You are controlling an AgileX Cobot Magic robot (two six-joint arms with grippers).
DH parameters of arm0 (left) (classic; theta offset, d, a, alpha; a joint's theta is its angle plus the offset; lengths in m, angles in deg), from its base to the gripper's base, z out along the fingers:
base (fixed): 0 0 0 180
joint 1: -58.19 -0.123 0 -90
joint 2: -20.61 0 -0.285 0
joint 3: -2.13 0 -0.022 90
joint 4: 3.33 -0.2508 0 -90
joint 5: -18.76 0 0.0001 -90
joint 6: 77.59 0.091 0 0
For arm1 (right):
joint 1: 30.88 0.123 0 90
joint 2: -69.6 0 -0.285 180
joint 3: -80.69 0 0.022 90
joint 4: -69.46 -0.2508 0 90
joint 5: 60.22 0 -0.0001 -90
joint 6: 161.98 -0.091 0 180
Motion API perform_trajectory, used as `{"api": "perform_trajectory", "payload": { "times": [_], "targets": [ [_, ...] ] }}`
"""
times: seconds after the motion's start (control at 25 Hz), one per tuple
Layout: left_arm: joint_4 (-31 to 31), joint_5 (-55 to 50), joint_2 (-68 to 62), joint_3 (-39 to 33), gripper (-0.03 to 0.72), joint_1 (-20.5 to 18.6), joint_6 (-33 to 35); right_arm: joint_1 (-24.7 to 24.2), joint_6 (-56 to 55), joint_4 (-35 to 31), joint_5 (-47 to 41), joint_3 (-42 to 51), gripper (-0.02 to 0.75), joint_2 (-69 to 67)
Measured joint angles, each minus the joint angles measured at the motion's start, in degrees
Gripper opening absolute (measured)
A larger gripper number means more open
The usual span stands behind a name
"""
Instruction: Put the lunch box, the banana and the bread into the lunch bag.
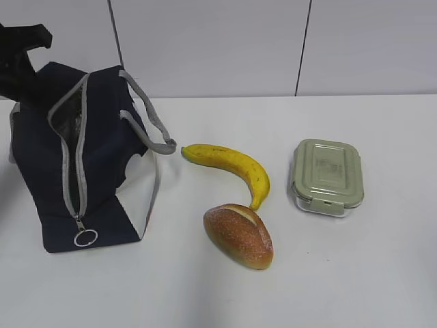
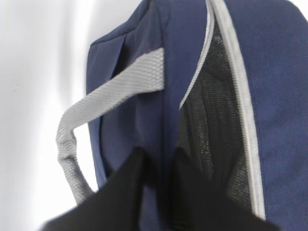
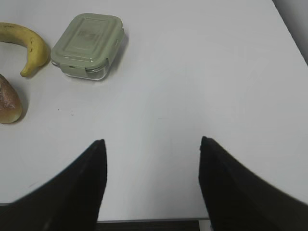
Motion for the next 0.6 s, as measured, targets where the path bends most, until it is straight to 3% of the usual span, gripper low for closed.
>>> {"api": "perform_trajectory", "payload": {
  "times": [0.08, 0.16, 0.6],
  "targets": [
    [-0.24, 0.06, 0.00, 0.00, 0.049, 0.00, 0.00, 0.00, 0.00, 0.00, 0.00, 0.00, 0.451, 0.00],
    [-0.30, 0.06, 0.00, 0.00, 0.005, 0.00, 0.00, 0.00, 0.00, 0.00, 0.00, 0.00, 0.451, 0.00],
    [-0.30, -0.56, 0.00, 0.00, -0.003, 0.00, 0.00, 0.00, 0.00, 0.00, 0.00, 0.00, 0.450, 0.00]
  ]
}}
